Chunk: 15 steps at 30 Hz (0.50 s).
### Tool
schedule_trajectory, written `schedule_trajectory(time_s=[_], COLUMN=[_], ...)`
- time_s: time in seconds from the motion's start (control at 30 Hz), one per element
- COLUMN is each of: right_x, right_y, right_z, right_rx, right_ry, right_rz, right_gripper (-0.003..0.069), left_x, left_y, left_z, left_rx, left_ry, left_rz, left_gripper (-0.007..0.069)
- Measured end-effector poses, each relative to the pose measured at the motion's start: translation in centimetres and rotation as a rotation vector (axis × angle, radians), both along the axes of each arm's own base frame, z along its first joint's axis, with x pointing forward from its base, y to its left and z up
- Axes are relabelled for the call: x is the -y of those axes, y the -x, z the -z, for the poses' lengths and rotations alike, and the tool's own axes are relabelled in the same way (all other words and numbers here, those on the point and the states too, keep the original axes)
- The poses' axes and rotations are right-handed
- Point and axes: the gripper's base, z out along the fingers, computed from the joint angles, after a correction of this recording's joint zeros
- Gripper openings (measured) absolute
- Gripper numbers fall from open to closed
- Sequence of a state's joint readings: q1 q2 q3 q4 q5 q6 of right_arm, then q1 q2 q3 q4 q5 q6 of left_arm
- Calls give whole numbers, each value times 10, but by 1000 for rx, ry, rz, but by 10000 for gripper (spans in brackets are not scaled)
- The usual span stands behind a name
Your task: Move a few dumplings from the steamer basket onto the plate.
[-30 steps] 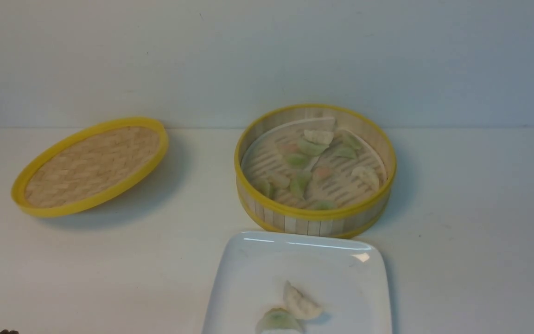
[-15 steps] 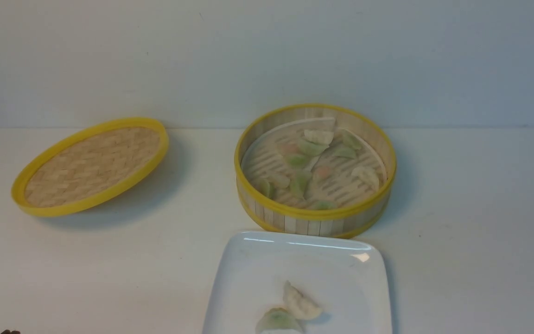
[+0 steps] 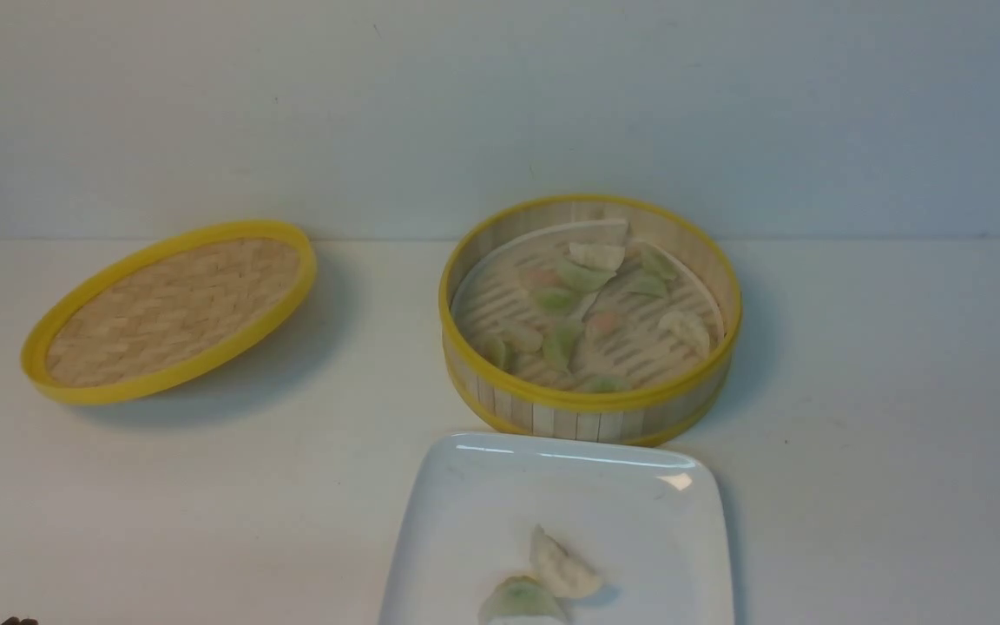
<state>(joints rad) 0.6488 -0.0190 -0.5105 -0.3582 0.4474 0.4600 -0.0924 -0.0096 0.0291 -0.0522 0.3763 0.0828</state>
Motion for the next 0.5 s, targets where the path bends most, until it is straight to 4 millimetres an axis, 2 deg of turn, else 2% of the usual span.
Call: schedule_trajectory(time_s=[0.5], right_x=[-11], right_y=[7], right_z=[0], right_rx=[37], right_ry=[55], right_rz=[-133], right_gripper=[-15], left_x=[0], left_y=[0], left_z=[0], left_rx=[0], left_ry=[0], left_rz=[0], left_gripper=[-6])
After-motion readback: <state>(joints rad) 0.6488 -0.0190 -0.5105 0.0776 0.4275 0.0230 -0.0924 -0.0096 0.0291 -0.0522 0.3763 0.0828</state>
